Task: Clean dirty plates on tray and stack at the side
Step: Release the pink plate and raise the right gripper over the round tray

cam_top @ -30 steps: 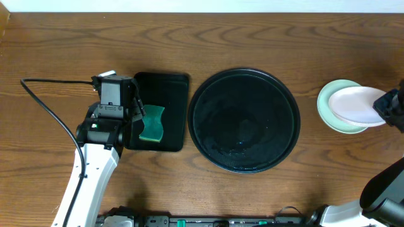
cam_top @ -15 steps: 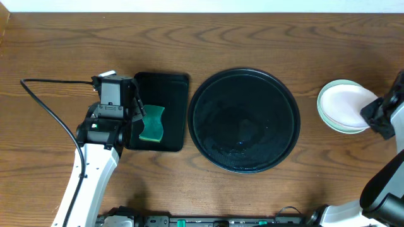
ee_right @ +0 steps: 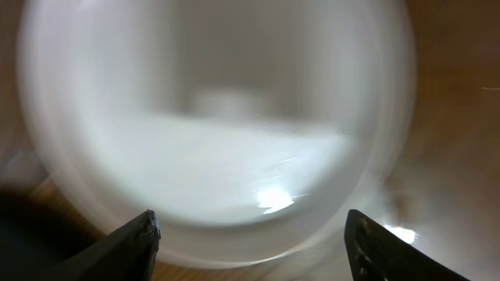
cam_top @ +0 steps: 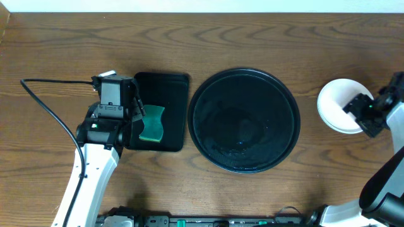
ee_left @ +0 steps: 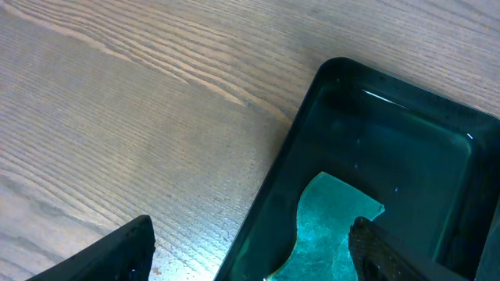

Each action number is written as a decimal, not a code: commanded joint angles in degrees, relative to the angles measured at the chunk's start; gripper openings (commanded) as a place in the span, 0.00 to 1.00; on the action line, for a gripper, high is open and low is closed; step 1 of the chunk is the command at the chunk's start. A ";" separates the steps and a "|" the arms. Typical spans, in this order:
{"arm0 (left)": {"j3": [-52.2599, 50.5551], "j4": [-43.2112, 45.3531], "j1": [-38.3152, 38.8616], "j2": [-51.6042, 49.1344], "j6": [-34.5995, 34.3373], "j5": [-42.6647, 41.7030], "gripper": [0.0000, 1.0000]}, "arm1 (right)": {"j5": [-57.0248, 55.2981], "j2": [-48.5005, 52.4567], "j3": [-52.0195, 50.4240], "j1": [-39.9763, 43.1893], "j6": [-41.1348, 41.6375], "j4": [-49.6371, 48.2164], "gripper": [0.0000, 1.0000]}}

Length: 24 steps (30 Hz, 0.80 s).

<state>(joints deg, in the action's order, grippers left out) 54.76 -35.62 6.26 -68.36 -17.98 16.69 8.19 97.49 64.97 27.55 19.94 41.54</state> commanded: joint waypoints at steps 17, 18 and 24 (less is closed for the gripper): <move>0.92 -0.02 -0.20 0.20 0.15 0.72 0.80 | 16.28 0.33 0.15 -50.03 -13.77 -1.64 0.73; 0.92 -0.02 -0.20 0.20 0.15 0.72 0.80 | 16.26 0.33 0.15 -52.48 -13.77 -3.06 0.72; 0.92 -0.02 -0.20 0.20 0.15 0.72 0.80 | 9.66 0.33 0.13 -65.64 -13.79 -11.74 0.62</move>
<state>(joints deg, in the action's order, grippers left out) 54.76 -35.59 6.26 -68.36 -17.98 16.67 22.48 97.49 64.95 -33.06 6.92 31.90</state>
